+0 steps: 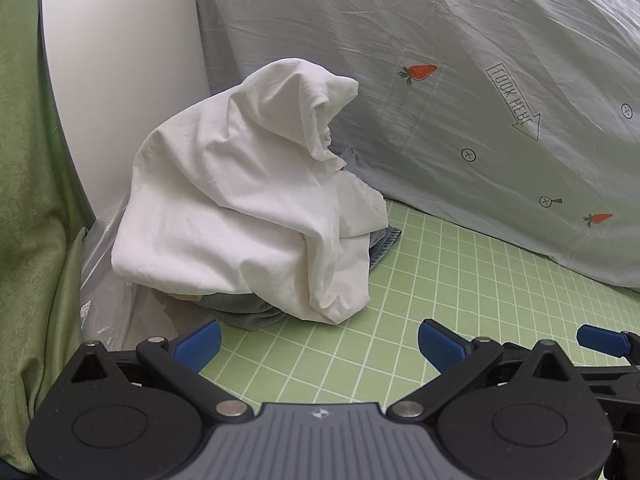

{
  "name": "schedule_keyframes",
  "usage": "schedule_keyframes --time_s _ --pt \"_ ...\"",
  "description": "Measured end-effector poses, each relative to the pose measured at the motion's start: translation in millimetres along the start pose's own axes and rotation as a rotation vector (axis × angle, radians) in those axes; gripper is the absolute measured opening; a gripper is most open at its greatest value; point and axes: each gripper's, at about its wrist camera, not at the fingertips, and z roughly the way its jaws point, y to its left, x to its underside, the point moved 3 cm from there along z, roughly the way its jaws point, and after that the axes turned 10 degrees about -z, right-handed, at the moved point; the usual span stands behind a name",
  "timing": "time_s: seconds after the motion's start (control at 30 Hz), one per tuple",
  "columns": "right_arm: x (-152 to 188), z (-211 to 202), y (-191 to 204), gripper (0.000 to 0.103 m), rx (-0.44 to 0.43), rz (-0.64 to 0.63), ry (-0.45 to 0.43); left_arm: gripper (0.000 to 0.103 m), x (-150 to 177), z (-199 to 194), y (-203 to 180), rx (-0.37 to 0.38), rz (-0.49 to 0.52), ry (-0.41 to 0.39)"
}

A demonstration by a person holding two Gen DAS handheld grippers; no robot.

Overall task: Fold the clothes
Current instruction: 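Move both grippers toward the white shirt on the clothes pile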

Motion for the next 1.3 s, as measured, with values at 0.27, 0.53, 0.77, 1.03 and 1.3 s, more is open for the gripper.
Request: schedule_keyframes --time_s 0.27,0.53,0.77,1.03,1.3 --pt "0.5 2.8 1.3 0.102 -0.009 -0.003 0.011 0.103 1.4 3.4 1.5 0.001 -0.005 0.012" --pt "1.1 3.3 -3.8 0.102 -0.007 0.001 0.016 0.103 -0.3 5.0 0.0 -0.017 -0.004 0.014" --pt "1.4 3.4 -5.0 0.102 -0.007 0.015 0.016 0.103 1.0 3.5 -0.9 -0.014 0.002 0.014" --pt "1.7 2.3 -3.1 0.102 -0.014 0.011 0.018 0.103 2.9 2.8 -0.2 -0.010 0.004 0.019" --pt "1.4 3.7 -2.1 0.102 -0.010 0.008 0.024 0.103 2.5 4.8 0.7 -0.004 -0.003 0.022"
